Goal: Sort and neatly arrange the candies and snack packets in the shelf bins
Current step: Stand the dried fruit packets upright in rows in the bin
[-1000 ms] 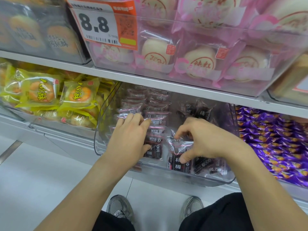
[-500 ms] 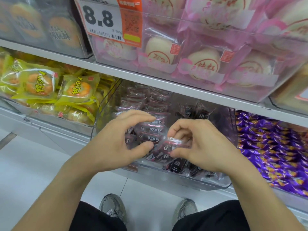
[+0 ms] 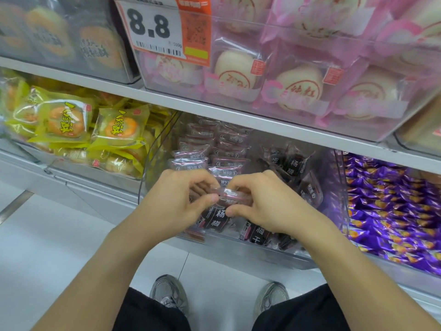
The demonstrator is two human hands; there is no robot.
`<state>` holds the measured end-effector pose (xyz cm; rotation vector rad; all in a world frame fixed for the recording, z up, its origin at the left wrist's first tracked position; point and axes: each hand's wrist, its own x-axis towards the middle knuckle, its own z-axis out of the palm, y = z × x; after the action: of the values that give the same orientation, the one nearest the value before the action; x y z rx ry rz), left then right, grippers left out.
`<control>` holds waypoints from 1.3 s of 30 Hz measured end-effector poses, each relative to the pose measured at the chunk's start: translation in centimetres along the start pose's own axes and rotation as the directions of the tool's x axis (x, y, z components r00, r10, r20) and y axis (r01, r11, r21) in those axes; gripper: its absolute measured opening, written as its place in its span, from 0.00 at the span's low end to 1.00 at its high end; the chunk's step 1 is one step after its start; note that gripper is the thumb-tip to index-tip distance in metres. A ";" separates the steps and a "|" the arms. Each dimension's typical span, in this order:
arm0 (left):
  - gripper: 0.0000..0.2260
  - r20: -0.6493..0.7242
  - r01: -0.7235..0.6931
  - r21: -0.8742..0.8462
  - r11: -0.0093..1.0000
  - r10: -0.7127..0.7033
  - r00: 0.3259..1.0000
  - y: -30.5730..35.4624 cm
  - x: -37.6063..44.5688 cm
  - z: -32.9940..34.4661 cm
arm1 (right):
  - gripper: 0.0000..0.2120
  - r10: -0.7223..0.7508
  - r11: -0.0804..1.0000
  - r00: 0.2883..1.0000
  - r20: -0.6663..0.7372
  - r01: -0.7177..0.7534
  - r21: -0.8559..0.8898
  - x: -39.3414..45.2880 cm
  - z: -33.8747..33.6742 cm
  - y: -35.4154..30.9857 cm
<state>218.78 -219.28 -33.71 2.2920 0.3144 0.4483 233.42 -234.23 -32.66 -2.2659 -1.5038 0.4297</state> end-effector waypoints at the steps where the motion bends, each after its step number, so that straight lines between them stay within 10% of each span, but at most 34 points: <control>1: 0.06 0.023 -0.037 0.094 0.995 0.035 0.999 -0.2 0.0 -0.2 | 0.13 -0.005 1.000 1.000 0.005 0.005 -0.008 0.2 0.3 0.1; 9: 0.14 0.161 -0.091 0.428 0.899 0.024 0.987 -0.5 0.6 0.6 | 0.23 0.041 0.997 0.999 -0.021 -0.042 -0.065 -0.2 -1.0 0.5; 22: 0.14 0.093 -0.060 0.399 0.915 0.025 0.995 -0.2 0.3 0.9 | 0.38 0.210 0.914 0.969 0.132 -0.146 -0.379 -1.8 -0.8 2.7; 30: 0.14 0.145 -0.023 0.392 0.920 -0.037 0.989 -0.6 0.5 0.6 | 0.28 0.166 0.985 0.986 0.016 -0.167 0.034 -4.0 -4.5 3.1; 35: 0.11 0.156 0.054 0.369 0.928 -0.119 0.981 -0.5 1.2 0.4 | 0.18 0.003 0.903 0.979 -0.205 0.085 0.422 -4.7 -6.3 1.4; 39: 0.10 0.150 0.148 0.291 0.945 -0.198 0.969 -0.5 1.5 0.1 | 0.15 -0.116 0.889 0.968 -0.223 0.201 0.412 -3.9 -4.4 -0.3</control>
<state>220.18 -218.46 -33.82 2.5284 0.5130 0.1124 233.71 -238.34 -28.45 -1.7699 -1.3273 0.4311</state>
